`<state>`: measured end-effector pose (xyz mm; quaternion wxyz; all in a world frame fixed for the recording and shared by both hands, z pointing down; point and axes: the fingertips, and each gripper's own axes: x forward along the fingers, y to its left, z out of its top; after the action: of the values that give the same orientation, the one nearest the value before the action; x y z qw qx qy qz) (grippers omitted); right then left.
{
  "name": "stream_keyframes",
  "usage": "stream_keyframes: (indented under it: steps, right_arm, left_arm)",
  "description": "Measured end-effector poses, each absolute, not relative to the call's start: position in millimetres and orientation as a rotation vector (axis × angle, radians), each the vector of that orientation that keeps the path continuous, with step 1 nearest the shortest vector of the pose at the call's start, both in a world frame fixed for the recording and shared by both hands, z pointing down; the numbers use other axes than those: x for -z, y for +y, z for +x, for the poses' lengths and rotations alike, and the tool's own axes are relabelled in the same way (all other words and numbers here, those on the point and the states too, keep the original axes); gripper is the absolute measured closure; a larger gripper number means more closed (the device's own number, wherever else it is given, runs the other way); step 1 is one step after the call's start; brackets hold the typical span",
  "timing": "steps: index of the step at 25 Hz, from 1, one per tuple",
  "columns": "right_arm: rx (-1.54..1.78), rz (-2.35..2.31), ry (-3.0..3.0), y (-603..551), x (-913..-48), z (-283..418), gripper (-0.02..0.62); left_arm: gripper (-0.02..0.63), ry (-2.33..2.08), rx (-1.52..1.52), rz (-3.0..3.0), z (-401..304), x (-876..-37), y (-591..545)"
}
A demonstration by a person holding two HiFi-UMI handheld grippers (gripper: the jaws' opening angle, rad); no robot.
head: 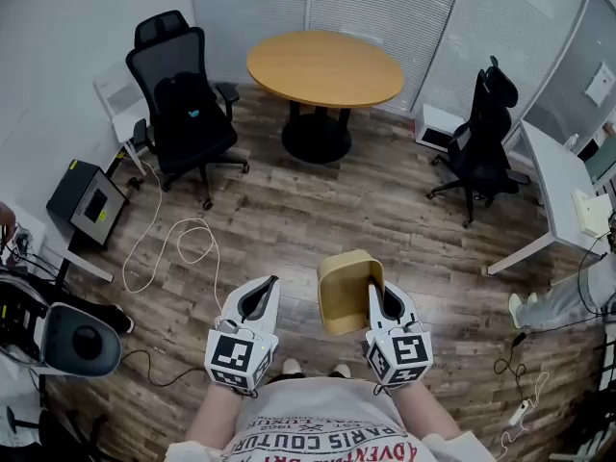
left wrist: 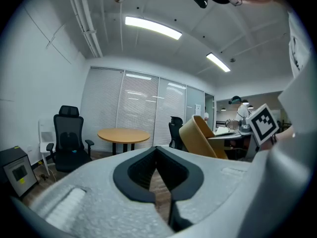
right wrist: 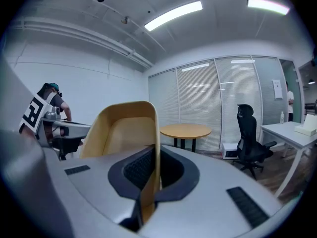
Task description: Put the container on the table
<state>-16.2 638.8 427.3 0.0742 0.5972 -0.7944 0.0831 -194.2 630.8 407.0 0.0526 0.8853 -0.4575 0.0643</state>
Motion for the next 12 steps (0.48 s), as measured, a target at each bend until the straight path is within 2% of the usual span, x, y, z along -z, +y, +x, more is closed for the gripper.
stream_keyframes:
  steps: [12]
  right_arm:
    - [-0.303,1.753,-2.379,592.9,-450.8,-56.1,0.584]
  left_arm:
    - [0.600,-1.365,-0.257,2.686,-228.1,-431.2,595.2]
